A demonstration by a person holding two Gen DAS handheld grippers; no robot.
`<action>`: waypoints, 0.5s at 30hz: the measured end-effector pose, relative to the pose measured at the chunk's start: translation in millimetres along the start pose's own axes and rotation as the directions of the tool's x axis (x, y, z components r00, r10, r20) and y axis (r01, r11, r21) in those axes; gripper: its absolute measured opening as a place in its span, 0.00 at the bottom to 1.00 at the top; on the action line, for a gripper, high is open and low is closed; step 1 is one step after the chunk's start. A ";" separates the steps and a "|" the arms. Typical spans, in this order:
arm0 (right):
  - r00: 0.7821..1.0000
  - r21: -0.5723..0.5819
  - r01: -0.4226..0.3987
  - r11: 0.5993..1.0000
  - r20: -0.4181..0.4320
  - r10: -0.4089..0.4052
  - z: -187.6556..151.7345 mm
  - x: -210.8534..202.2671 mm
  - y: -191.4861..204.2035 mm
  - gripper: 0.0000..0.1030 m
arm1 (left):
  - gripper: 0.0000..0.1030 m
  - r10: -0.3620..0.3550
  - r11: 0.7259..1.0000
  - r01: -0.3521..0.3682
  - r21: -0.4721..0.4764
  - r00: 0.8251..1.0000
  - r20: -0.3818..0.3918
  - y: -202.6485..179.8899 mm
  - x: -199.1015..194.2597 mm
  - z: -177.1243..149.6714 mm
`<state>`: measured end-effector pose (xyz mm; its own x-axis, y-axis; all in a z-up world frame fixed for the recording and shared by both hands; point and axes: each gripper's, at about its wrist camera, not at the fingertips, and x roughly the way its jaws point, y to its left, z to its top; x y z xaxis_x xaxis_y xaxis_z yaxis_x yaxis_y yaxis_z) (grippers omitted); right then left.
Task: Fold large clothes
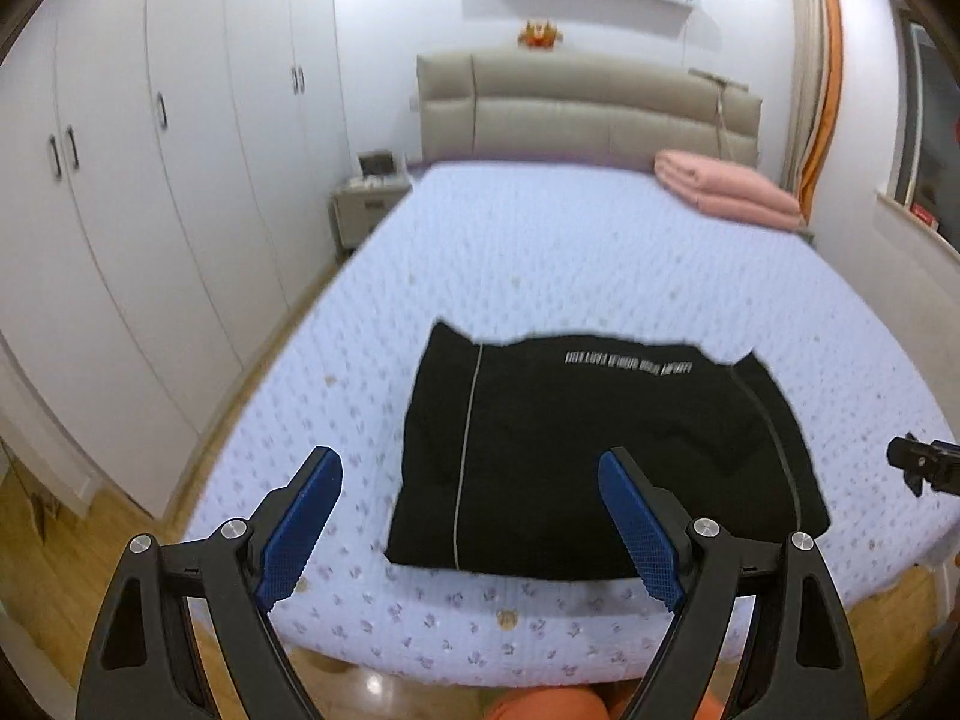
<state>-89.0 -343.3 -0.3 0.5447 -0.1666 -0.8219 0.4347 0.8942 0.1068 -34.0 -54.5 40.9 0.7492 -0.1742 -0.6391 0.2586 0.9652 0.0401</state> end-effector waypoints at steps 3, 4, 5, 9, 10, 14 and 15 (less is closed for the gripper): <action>0.998 -0.033 0.013 0.999 0.060 -0.011 -1.8 -24.8 13.8 0.97 | 0.87 -0.011 0.998 0.011 0.054 1.000 0.016 -9.9 -23.9 4.3; 0.996 -0.050 0.029 0.998 0.084 -0.024 -3.5 -34.4 19.3 0.97 | 0.87 -0.002 0.998 0.000 0.067 1.000 0.029 -13.1 -32.5 4.0; 0.994 -0.065 0.039 0.997 0.101 -0.032 -4.3 -40.8 23.1 0.97 | 0.87 0.006 0.997 -0.009 0.070 0.999 0.037 -14.9 -37.8 4.1; 0.984 -0.092 0.070 0.993 0.170 -0.053 -10.4 -66.6 33.7 0.99 | 0.87 0.022 0.998 -0.026 0.056 0.997 0.072 -20.9 -67.4 3.8; 0.982 -0.094 0.071 0.993 0.181 -0.053 -12.1 -70.4 34.7 0.99 | 0.87 0.015 0.998 -0.019 0.053 0.996 0.083 -22.2 -75.9 3.8; 0.972 -0.092 0.081 0.992 0.226 -0.058 -26.9 -88.0 36.7 1.00 | 0.91 0.035 0.997 -0.042 0.057 0.993 0.115 -28.2 -99.6 -2.0; 0.972 -0.097 0.084 0.992 0.229 -0.059 -30.3 -89.6 36.9 1.00 | 0.92 0.040 0.998 -0.047 0.052 0.993 0.115 -29.3 -103.4 -5.0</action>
<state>-143.5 -282.7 60.3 0.6678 -0.3101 -0.6766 0.4068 0.9134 -0.0172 -122.0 -63.8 102.0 0.8240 -0.1564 -0.5446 0.2551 0.9606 0.1101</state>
